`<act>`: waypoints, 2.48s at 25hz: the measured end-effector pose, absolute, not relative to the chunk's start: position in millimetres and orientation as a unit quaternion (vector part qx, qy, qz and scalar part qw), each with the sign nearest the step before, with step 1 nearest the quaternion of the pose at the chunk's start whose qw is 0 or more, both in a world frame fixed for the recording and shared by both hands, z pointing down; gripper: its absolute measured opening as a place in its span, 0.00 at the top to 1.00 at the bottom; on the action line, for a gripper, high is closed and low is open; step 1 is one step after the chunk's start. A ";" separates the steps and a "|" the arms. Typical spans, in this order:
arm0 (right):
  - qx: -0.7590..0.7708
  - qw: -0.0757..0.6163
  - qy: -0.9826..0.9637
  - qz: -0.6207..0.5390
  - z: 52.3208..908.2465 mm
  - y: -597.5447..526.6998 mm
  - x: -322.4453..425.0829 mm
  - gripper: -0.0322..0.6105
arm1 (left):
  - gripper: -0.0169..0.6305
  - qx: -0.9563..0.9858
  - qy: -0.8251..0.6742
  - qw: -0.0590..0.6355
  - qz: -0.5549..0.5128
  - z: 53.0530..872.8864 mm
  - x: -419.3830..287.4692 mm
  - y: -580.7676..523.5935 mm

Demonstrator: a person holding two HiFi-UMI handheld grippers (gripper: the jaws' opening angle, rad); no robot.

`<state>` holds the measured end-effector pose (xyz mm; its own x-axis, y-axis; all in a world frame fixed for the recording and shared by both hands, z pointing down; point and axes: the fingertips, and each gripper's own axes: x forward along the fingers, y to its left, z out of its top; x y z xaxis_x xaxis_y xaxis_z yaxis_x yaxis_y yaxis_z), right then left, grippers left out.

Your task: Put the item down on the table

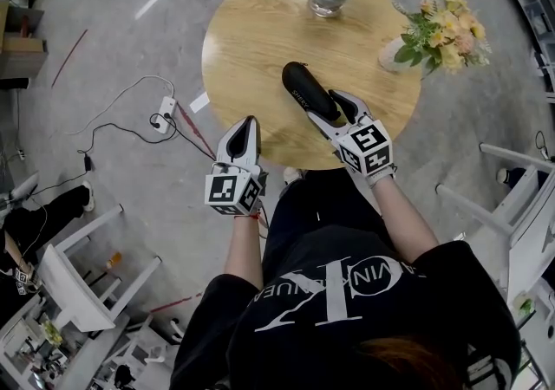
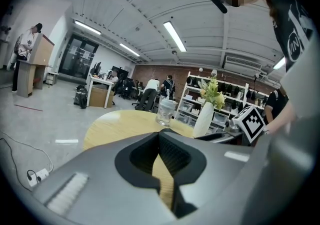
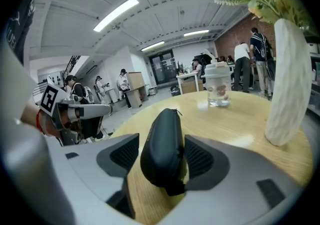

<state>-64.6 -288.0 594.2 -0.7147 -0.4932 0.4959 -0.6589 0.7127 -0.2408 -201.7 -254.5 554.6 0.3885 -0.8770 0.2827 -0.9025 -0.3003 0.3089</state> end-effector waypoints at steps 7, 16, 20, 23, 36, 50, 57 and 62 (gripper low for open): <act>0.336 0.197 -0.898 0.203 587.0 -287.9 -54.3 0.54 | 0.95 0.811 -0.546 0.209 0.026 549.1 -197.3 -254.8; 0.352 0.186 -0.898 0.189 571.6 -290.2 -50.6 0.54 | 0.95 0.818 -0.538 0.204 0.019 540.8 -195.7 -258.9; 0.359 0.179 -0.899 0.178 562.3 -290.3 -49.1 0.56 | 0.95 0.820 -0.536 0.199 0.015 536.3 -196.5 -260.1; 0.369 0.175 -0.898 0.166 555.9 -290.6 -46.1 0.64 | 0.95 0.822 -0.533 0.200 0.013 535.0 -196.0 -260.7; 0.401 0.142 -0.897 0.119 515.6 -298.2 -29.1 0.89 | 0.95 0.825 -0.535 0.181 -0.003 514.2 -197.7 -262.9; 0.412 0.116 -0.900 0.080 470.5 -309.6 -21.0 0.93 | 0.96 0.825 -0.547 0.140 -0.027 470.9 -209.9 -275.1; 0.414 0.099 -0.903 0.063 449.8 -315.7 -22.9 0.93 | 0.95 0.827 -0.550 0.112 -0.036 449.7 -213.9 -283.9; 0.417 0.085 -0.904 0.052 434.4 -319.3 -22.8 0.93 | 0.95 0.820 -0.564 0.087 -0.033 433.3 -221.0 -289.1</act>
